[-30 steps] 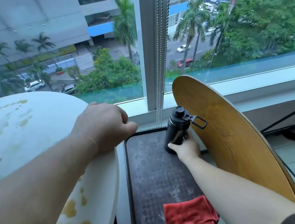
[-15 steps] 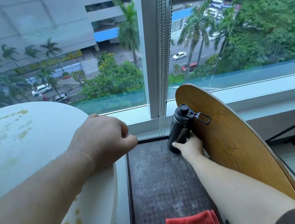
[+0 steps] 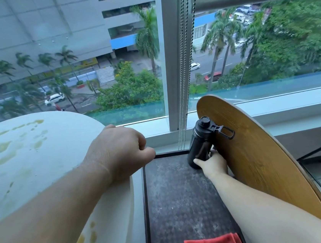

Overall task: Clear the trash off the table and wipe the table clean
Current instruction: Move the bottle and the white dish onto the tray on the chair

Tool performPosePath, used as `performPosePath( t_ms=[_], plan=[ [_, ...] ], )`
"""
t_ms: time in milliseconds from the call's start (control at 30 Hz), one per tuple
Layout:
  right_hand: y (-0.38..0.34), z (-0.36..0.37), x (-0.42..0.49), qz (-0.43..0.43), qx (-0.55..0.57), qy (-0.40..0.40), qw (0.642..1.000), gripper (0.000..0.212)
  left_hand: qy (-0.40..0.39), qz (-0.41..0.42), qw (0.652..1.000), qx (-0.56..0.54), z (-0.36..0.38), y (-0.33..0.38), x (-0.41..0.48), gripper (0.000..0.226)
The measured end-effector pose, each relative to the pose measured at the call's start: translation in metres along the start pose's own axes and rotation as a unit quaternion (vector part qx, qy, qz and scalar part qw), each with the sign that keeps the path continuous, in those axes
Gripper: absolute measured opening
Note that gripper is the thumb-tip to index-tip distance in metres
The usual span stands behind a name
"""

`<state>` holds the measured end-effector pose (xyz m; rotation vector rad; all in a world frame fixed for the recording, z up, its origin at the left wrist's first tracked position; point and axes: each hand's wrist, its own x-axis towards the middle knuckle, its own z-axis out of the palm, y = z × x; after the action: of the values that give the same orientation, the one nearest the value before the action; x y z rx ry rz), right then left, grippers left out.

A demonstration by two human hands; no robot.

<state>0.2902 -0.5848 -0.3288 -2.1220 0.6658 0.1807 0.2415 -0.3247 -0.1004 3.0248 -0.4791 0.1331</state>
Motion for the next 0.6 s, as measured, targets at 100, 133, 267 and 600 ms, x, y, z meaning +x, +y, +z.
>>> performPosePath(
  t_ms=[100, 133, 267, 600],
  plan=[
    [0.003, -0.005, -0.009, 0.003, 0.006, 0.004, 1.0, 0.039, -0.013, -0.015, 1.0, -0.006, 0.0, 0.0, 0.001, 0.041],
    [0.004, -0.007, -0.011, 0.001, 0.001, 0.004, 1.0, 0.034, -0.017, -0.018, 1.0, -0.005, -0.001, 0.001, 0.001, 0.041],
    [0.008, -0.013, -0.026, -0.014, 0.001, 0.002, 1.0, 0.029, -0.02, -0.021, 1.0, -0.012, -0.006, 0.006, 0.0, 0.041],
    [-0.065, -0.033, -0.104, -0.12, 0.041, -0.027, 0.992, 0.025, 0.038, -0.062, 0.991, -0.116, -0.012, 0.006, -0.011, 0.023]
  ],
)
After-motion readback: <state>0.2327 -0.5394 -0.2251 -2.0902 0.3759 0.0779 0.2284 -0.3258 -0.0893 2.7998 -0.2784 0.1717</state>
